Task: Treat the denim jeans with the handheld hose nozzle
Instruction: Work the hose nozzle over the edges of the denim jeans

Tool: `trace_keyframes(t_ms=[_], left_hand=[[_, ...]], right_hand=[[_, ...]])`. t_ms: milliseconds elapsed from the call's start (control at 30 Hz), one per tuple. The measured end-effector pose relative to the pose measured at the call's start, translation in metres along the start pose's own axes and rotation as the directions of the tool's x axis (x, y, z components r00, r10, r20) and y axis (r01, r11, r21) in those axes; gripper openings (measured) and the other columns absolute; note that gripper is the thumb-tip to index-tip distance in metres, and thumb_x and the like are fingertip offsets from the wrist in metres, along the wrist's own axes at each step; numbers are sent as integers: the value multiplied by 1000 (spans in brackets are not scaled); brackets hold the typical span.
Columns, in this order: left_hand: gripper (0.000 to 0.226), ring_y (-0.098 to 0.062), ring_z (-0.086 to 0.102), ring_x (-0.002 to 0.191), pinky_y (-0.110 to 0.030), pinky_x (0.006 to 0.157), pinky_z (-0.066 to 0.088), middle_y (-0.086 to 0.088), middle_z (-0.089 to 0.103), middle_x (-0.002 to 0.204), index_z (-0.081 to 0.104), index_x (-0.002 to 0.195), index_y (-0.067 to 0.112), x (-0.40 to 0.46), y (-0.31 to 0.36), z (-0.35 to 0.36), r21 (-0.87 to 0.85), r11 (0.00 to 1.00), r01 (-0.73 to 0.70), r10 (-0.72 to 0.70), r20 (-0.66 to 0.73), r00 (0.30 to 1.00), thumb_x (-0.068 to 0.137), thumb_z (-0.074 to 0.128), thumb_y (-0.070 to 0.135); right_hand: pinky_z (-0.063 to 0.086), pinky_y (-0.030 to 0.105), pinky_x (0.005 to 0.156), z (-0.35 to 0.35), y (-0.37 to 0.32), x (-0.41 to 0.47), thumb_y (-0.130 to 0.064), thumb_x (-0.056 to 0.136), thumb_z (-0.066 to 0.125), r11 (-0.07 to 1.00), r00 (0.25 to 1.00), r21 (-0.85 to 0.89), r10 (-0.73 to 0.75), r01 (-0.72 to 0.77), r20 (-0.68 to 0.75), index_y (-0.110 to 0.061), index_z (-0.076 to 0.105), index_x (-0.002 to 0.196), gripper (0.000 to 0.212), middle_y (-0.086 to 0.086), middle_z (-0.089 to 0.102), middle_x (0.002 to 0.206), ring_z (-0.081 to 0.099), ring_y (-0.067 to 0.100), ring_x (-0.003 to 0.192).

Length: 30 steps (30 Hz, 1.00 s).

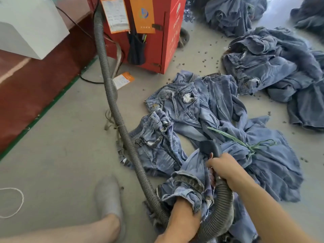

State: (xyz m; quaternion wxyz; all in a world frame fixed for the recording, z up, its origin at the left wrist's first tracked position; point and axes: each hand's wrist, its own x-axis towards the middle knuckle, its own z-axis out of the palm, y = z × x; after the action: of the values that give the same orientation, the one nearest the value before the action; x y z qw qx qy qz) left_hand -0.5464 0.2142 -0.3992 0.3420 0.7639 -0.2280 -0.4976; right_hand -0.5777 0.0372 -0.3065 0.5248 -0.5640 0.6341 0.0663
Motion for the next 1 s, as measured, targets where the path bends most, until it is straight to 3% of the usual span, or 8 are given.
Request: trace_keyframes(t_ms=[133, 233, 367, 467, 600, 733, 867, 1000], left_hand=[[38, -16, 58, 123, -12, 102, 38, -2, 64, 124, 61, 132, 6, 18, 23, -25, -86, 996, -39, 25, -161, 987, 98, 64, 24], [25, -15, 62, 105, -17, 97, 46, -2, 69, 109, 68, 116, 5, 34, 33, -48, -60, 997, -53, 40, -193, 980, 98, 64, 21], [6, -13, 61, 89, -9, 75, 42, 12, 63, 85, 67, 99, 13, 45, 38, -70, -53, 998, -27, 16, -190, 982, 97, 65, 19], [4, -6, 61, 80, -7, 67, 43, 16, 66, 75, 68, 92, 16, 53, 35, -80, -91, 995, -47, 32, -164, 986, 95, 67, 14], [31, -13, 60, 120, -14, 96, 41, 2, 68, 124, 64, 131, 11, 48, 34, -78, 31, 995, -100, 102, -63, 993, 101, 60, 18], [37, -22, 55, 130, -19, 103, 39, -9, 62, 137, 58, 138, 5, 47, 37, -76, 139, 981, -138, 149, -75, 986, 104, 56, 19], [41, -17, 51, 134, -9, 101, 30, -2, 59, 142, 56, 144, 11, 54, 37, -76, 174, 966, -190, 210, -102, 972, 103, 56, 14], [43, -24, 53, 135, -23, 110, 40, -7, 59, 144, 56, 144, 11, 55, 29, -74, 284, 947, -152, 180, -76, 981, 102, 55, 12]], right_hand=[[47, 36, 47, -17, 13, -17, 4, 87, 60, 980, 992, 177, -108, 94, 71, -9, 47, 87, 18, 18, 50, 58, 46, 26, 43], [48, 40, 48, -25, 22, -47, -1, 86, 63, 972, 966, 178, -185, 153, 180, -13, 47, 94, 22, 18, 54, 61, 49, 28, 46], [45, 32, 51, -22, 22, -82, -23, 74, 66, 950, 930, -116, -251, 290, 270, -19, 51, 98, 28, 4, 59, 60, 58, 23, 51], [39, 19, 49, -7, 22, -88, -31, 79, 65, 812, 908, -411, -338, 414, 247, -25, 49, 91, 21, -8, 54, 60, 49, 4, 48], [49, 32, 48, 5, 8, -72, -16, 92, 62, 898, 930, -243, -347, 367, 121, -16, 47, 98, 16, 5, 61, 60, 57, 18, 41], [48, 39, 48, -21, 12, -75, -6, 89, 62, 956, 957, 94, -284, 277, 62, -15, 50, 102, 20, 14, 57, 56, 53, 28, 45], [46, 32, 43, -23, 21, -95, -25, 73, 64, 959, 939, -119, -220, 259, 264, -26, 50, 98, 28, 12, 64, 56, 57, 28, 41], [47, 37, 45, -5, 11, -75, -6, 82, 59, 948, 945, -163, -233, 273, 228, -7, 46, 99, 21, 16, 61, 55, 55, 30, 42]])
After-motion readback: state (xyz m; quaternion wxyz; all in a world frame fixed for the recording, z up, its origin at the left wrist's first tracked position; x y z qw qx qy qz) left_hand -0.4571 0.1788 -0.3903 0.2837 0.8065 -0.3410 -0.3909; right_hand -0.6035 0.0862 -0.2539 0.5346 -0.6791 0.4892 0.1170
